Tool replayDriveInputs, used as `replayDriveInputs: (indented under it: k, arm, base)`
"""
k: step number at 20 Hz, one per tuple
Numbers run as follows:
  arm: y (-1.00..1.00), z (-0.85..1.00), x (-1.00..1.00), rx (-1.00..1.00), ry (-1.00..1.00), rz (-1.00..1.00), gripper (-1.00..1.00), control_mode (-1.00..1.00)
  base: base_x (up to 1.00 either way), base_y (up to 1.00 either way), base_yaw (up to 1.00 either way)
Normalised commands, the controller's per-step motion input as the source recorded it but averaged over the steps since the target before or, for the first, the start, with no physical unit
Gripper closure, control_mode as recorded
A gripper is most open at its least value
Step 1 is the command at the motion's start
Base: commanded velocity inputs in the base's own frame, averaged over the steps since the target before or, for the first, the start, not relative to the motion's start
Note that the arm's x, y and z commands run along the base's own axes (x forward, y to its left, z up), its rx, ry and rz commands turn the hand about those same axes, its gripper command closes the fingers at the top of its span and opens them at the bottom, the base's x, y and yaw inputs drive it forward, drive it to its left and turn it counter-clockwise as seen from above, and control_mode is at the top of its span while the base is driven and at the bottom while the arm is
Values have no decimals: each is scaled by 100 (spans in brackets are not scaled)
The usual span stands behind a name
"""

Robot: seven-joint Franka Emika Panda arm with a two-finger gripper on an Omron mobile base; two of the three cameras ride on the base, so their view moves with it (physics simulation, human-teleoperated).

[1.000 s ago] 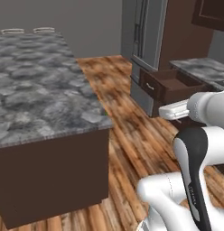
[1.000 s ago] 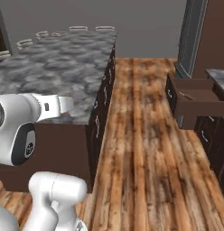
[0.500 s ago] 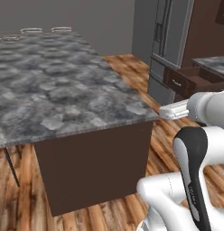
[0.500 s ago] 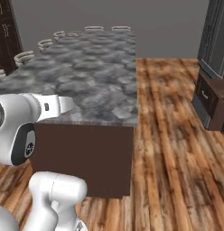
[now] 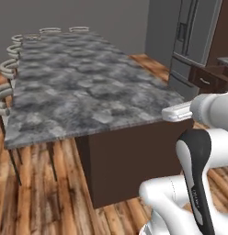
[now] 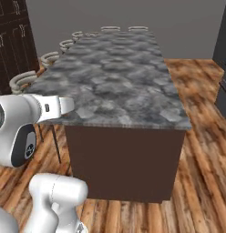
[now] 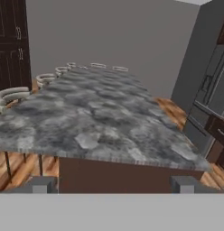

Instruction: Pick up the metallic utensils from the counter and place them in the open drawer. Make sure not to pick up any wooden utensils.

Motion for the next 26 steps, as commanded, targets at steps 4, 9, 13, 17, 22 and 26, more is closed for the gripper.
replayDriveInputs:
  k: [4,9,13,17,22,26]
  arm:
    - [0,0,0,0,0,0,-100,100]
    - [0,0,0,0,0,0,-100,100]
    - [0,0,0,0,0,0,-100,100]
    - [0,0,0,0,0,0,-100,100]
    - [0,0,0,0,0,0,-100,100]
    - [0,0,0,0,0,0,-100,100]
  base:
    - [12,100,0]
    - [25,100,0]
    - [28,100,0]
    - [3,100,0]
    - [0,100,0]
    - [0,100,0]
